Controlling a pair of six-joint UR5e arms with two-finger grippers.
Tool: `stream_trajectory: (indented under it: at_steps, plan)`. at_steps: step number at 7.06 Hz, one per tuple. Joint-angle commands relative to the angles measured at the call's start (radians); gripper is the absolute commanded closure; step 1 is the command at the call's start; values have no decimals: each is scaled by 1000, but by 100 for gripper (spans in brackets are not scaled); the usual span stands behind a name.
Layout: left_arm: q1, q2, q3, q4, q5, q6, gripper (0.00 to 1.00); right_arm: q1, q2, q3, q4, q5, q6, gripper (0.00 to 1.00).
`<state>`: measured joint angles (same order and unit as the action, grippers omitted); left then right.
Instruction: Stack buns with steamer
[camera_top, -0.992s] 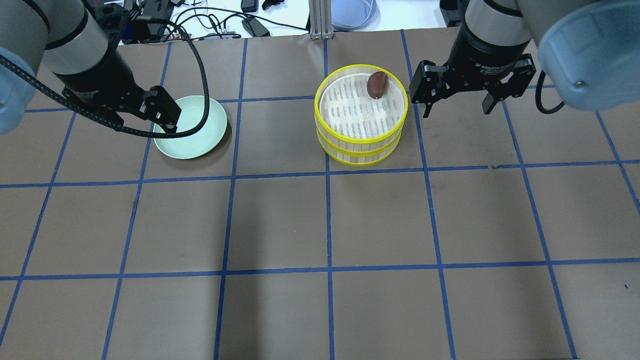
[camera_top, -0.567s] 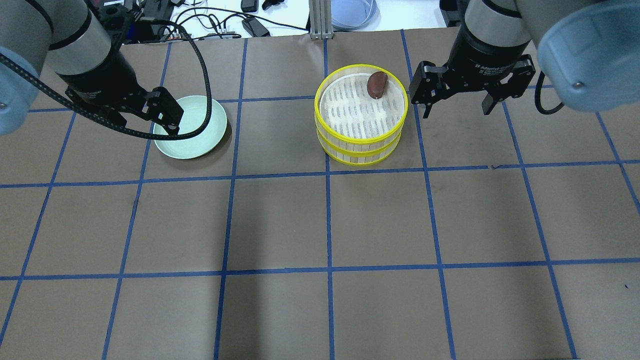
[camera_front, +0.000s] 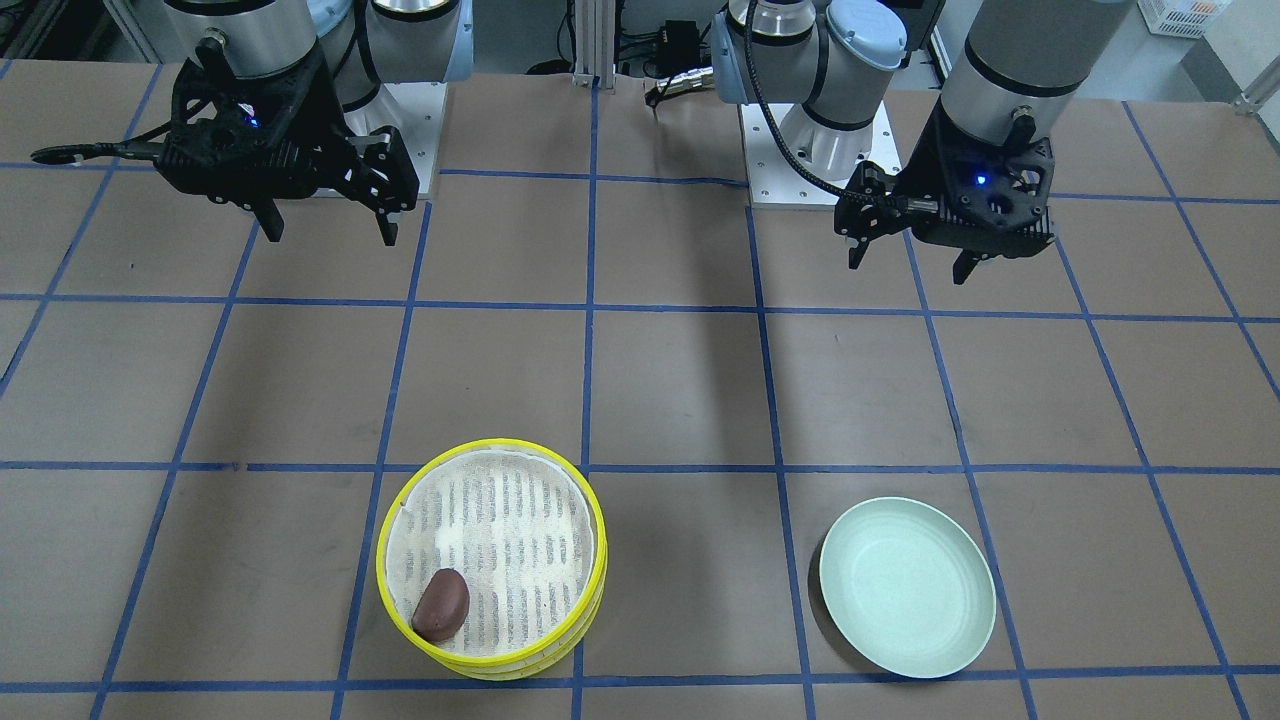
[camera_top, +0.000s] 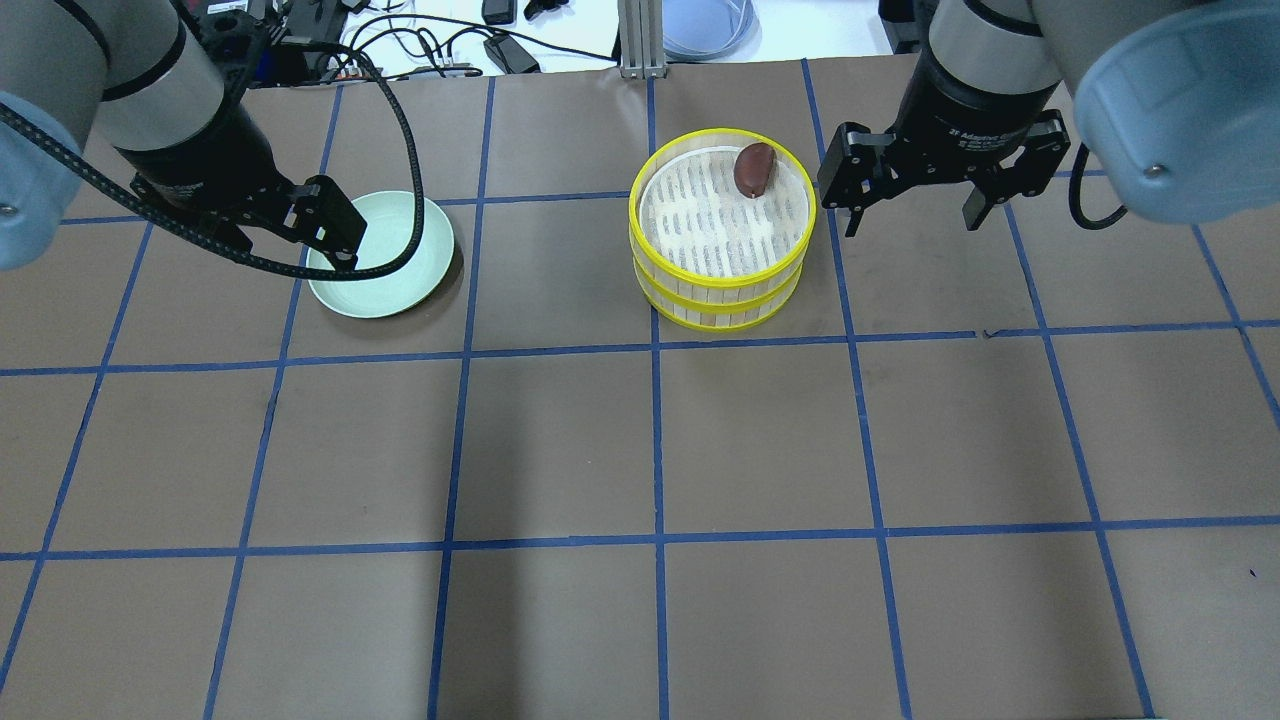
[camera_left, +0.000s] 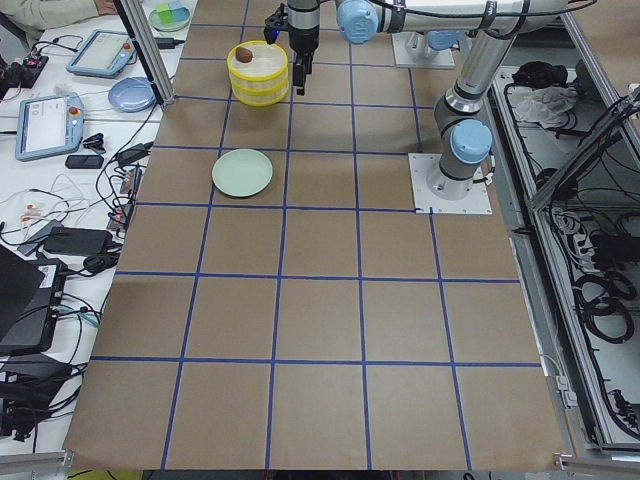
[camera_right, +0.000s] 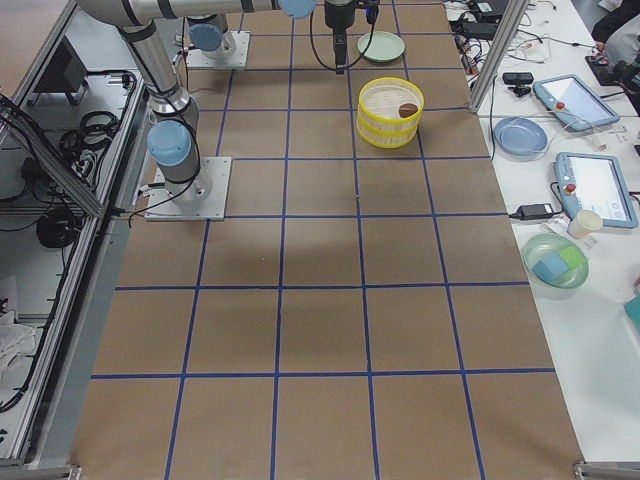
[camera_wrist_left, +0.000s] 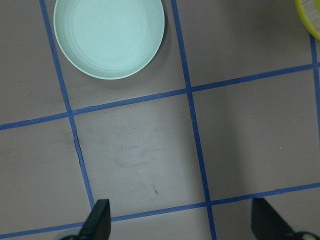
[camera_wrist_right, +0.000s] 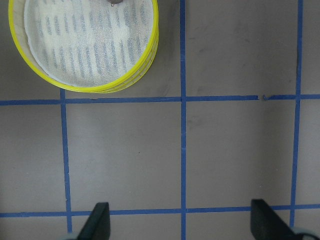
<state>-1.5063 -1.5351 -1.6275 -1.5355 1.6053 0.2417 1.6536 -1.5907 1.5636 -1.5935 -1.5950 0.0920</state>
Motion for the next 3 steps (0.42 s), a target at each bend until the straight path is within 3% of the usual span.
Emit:
stream_trajectory:
  at_steps: [1,3]
  plan:
    - [0,0,0,0,2,1,0,0,-2,0,1,0,0,0]
    - [0,-2,0,0,7,1,0,0,-2,0,-2,-2,0,0]
